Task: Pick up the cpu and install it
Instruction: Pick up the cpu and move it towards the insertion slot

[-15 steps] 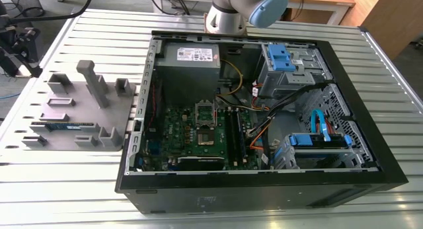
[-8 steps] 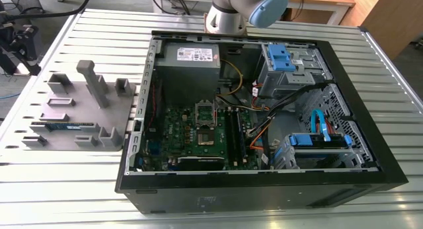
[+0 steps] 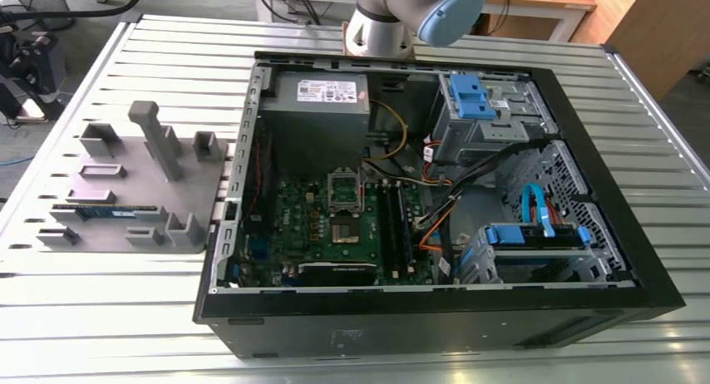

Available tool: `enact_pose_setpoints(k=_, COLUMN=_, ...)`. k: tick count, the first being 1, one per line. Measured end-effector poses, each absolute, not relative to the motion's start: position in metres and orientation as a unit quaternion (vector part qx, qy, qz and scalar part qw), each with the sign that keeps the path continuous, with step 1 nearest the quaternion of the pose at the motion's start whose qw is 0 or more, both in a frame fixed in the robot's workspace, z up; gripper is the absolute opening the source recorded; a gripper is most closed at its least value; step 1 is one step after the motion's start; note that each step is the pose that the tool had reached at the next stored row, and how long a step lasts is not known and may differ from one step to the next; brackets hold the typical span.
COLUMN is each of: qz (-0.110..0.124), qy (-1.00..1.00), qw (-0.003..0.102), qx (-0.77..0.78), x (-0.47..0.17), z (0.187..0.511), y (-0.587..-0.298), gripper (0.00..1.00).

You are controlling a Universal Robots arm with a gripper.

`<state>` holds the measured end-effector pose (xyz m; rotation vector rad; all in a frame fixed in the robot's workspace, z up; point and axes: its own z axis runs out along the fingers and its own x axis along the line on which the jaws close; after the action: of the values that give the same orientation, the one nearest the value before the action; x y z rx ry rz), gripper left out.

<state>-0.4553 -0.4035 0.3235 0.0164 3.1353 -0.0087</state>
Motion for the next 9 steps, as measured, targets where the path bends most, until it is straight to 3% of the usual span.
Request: enact_pose_setpoints(k=9, qz=-0.003, qy=1.0, qw=0.003, qx=0.005, x=-0.4541, z=0.3241, y=-0.4035, gripper=0.47)
